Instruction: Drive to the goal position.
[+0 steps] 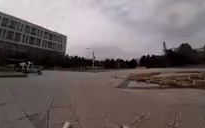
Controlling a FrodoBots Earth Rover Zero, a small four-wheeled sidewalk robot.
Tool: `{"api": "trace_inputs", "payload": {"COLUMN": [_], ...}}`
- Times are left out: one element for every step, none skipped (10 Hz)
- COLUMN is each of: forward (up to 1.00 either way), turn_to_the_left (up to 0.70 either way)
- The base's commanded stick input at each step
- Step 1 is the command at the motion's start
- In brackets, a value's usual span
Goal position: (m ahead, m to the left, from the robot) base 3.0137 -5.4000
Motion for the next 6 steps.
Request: {"api": "trace_inputs", "payload": {"forward": [0.7,0.7,0.7,0.7,0.7,0.7], "turn_to_the_left": [0.0,0.0,0.0,0.0,0.0,0.21]}}
